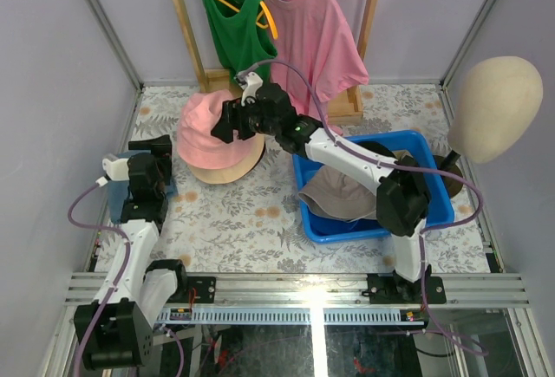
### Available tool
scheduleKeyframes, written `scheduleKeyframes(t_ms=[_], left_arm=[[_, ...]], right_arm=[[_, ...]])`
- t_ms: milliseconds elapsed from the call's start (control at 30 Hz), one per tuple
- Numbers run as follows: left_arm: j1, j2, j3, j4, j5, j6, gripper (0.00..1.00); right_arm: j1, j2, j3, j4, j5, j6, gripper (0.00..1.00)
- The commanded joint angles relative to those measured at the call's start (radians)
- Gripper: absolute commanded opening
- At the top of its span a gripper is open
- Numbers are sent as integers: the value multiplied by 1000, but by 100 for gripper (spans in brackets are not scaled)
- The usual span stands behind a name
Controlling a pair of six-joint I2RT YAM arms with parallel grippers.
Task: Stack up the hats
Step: Stack the hat on the hat.
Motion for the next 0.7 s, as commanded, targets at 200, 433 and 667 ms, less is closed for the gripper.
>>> scheduleKeyframes(t_ms=[200, 433, 667], left_arm=[[41, 38, -18, 126, 17, -41, 86], [50, 59, -32, 186, 38, -45, 86], [55, 89, -48, 257, 76, -42, 85]], right_arm=[[6, -230, -215, 38, 147, -47, 78], [5, -323, -340, -6, 300, -64, 77], [-36, -280, -398, -128, 372, -46, 38]])
